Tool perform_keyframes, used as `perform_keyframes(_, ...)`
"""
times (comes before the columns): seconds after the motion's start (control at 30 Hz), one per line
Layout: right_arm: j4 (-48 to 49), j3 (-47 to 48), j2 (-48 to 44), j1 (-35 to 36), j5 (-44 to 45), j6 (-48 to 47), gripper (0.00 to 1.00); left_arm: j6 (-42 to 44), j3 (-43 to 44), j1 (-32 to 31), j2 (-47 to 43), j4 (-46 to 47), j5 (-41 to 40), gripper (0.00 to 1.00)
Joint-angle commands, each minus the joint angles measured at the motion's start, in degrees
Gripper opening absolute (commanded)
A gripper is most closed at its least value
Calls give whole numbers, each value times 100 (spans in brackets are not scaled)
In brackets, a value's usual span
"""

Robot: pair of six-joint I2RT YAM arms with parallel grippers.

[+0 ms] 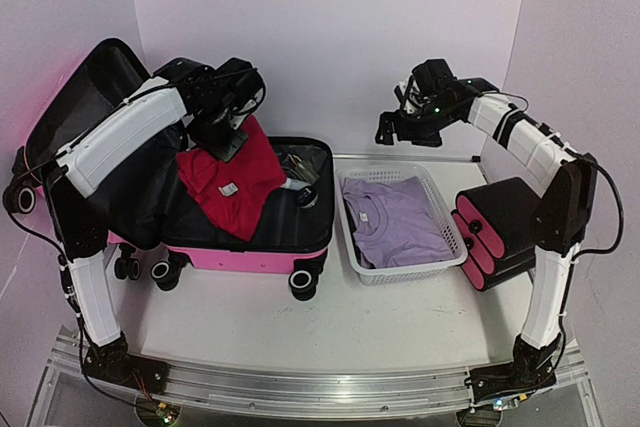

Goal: Open, take out, and arrange the luggage

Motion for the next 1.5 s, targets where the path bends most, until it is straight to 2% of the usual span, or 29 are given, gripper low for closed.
perform_keyframes(0.0,165,-200,-749,-42,-219,-487,98,817,579,-513,-525,-35,-959,0)
perform_keyframes(0.17,189,-519,-1229,-47,-170,-587,98,1472,1205,-931,-494,-91,-1160,0)
perform_keyframes(0.33,201,-764,-1660,-53,303,-408,98,2196,1721,-1655,-307,-74,-1778,0)
perform_keyframes(0.57,179,-1136,-2449,-98,1537,-730,98,2734,2822,-2636,312,144,-1894,0)
perform_keyframes(0.9,122,-1479,-3631,-130,2920,-836,98,2128,3235,-3177,1146,1408,-1496,0)
perform_keyframes(1.07,121,-1621,-4120,-132,3016,-944,98,1982,3264,-3368,1412,1977,-977,0)
perform_keyframes(1.47,139,-2259,-4854,-132,2812,-880,98,1779,3156,-3397,1844,2939,-937,0)
